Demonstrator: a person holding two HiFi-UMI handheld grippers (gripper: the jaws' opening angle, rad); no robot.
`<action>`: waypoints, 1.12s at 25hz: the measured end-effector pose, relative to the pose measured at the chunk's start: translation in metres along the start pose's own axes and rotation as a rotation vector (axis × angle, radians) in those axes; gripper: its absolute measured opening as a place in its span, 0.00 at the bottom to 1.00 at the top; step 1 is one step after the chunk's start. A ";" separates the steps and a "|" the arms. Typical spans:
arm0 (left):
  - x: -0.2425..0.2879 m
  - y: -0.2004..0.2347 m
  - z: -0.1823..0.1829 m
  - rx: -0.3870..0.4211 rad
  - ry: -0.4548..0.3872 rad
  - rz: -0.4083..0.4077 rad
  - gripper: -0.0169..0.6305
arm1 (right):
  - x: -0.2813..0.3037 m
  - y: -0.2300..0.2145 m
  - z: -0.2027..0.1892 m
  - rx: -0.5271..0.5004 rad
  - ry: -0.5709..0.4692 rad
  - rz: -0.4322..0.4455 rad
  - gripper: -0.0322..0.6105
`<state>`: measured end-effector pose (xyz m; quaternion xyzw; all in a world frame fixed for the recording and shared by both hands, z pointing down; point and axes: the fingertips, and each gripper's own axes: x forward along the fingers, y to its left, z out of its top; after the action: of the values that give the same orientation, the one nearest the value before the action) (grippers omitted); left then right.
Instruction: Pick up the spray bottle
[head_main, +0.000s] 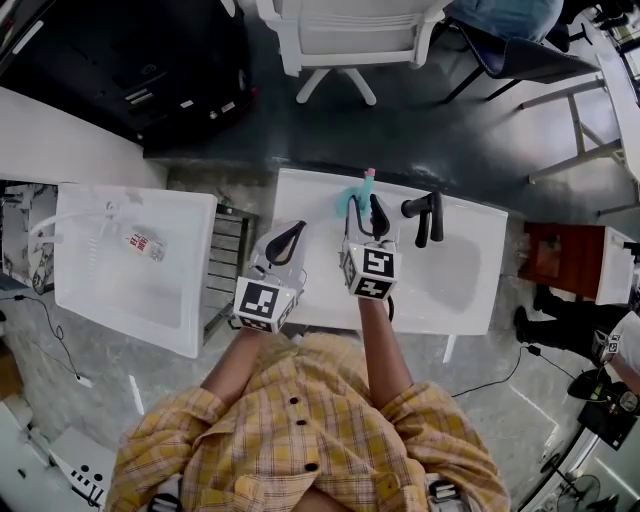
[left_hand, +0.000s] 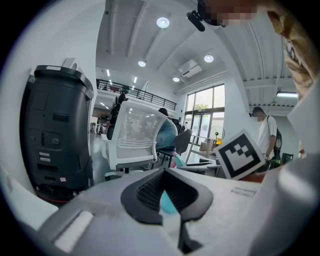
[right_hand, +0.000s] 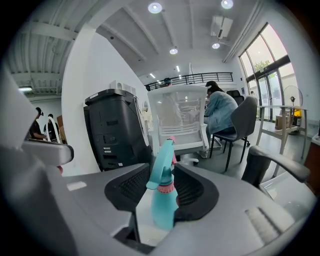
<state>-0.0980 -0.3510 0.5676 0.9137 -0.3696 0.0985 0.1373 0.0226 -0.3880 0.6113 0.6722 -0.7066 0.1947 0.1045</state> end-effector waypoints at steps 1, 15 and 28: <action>-0.001 0.001 0.000 -0.001 -0.001 0.002 0.02 | 0.001 0.000 -0.001 -0.006 0.004 -0.007 0.27; -0.005 0.005 -0.001 -0.010 -0.003 0.019 0.02 | 0.001 -0.008 0.000 -0.059 0.023 -0.058 0.19; -0.007 -0.007 0.001 -0.024 -0.017 0.024 0.02 | -0.013 -0.014 0.003 -0.046 0.016 -0.034 0.19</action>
<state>-0.0984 -0.3420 0.5637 0.9084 -0.3827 0.0876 0.1441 0.0376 -0.3777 0.6053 0.6800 -0.6984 0.1820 0.1289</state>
